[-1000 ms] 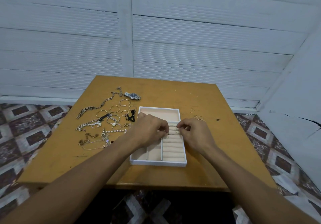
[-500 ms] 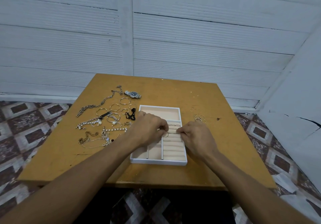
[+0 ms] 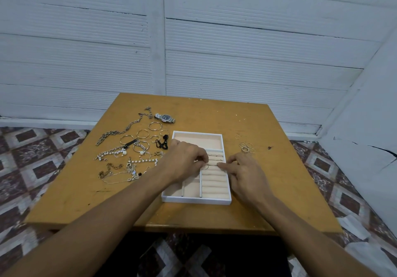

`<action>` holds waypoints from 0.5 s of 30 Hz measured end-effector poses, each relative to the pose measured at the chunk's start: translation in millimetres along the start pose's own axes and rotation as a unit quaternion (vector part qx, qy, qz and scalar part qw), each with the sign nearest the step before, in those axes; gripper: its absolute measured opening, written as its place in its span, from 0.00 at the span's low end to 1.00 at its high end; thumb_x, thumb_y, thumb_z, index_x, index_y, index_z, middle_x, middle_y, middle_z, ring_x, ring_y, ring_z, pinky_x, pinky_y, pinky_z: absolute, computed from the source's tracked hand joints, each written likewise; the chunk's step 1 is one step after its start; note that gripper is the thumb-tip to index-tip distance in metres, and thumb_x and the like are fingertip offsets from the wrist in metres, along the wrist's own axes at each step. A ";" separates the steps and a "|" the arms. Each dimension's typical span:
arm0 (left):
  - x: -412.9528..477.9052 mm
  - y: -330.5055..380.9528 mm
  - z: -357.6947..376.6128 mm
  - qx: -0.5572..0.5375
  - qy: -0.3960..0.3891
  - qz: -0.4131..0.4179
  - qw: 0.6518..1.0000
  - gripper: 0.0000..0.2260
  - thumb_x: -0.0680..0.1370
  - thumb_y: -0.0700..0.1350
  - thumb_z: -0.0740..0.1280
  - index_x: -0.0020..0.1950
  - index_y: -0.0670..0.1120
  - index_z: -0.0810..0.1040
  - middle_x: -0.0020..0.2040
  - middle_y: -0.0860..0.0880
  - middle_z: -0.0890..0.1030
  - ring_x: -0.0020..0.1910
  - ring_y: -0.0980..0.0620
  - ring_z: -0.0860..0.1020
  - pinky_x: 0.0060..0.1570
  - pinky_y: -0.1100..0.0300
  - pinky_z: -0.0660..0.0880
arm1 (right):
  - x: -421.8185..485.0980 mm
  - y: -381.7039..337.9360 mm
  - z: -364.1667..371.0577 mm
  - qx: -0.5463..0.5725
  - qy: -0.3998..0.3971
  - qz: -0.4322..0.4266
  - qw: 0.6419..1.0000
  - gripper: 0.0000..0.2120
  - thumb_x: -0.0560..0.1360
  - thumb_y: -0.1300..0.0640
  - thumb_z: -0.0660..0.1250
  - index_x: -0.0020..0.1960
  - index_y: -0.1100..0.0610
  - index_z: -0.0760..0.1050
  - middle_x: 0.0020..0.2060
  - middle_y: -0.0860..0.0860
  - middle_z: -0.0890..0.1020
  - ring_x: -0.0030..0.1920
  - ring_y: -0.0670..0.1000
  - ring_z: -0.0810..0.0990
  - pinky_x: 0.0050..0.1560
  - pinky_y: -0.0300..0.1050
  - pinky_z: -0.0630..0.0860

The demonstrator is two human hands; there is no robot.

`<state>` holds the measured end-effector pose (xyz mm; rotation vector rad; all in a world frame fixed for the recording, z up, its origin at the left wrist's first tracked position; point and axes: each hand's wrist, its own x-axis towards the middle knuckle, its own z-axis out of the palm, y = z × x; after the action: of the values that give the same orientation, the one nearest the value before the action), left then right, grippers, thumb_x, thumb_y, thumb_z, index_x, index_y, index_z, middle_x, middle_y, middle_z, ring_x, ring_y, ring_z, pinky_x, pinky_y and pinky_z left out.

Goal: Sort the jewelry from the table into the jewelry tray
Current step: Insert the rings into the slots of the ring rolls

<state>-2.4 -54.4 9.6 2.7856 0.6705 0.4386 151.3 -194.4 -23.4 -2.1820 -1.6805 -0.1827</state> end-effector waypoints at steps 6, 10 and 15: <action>-0.8 3.8 6.0 0.021 0.005 0.018 1.000 0.07 0.78 0.51 0.65 0.52 0.55 0.81 0.49 0.57 0.83 0.51 0.56 0.78 0.55 0.55 0.58 | -0.1 -0.4 -2.9 0.028 0.010 0.018 0.999 0.20 0.74 0.55 0.54 0.58 0.51 0.81 0.48 0.51 0.80 0.47 0.54 0.76 0.45 0.45 0.71; -2.6 3.1 9.8 0.041 -0.001 0.029 0.999 0.08 0.78 0.52 0.64 0.53 0.55 0.81 0.50 0.56 0.83 0.53 0.55 0.76 0.53 0.55 0.57 | -1.4 3.5 -3.3 0.038 0.014 0.020 0.999 0.19 0.73 0.60 0.58 0.59 0.52 0.80 0.47 0.49 0.79 0.48 0.52 0.75 0.47 0.44 0.70; -5.9 3.2 10.6 0.068 0.001 0.055 0.996 0.10 0.79 0.51 0.62 0.57 0.55 0.81 0.52 0.55 0.81 0.56 0.52 0.73 0.49 0.54 0.57 | -0.7 9.3 -4.9 0.060 0.026 0.037 0.997 0.20 0.72 0.61 0.56 0.59 0.53 0.80 0.45 0.48 0.79 0.48 0.52 0.76 0.49 0.49 0.74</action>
<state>-2.5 -61.7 -0.6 2.9613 0.5688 0.4317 160.6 -198.8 -21.2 -2.1280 -1.5400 -0.1161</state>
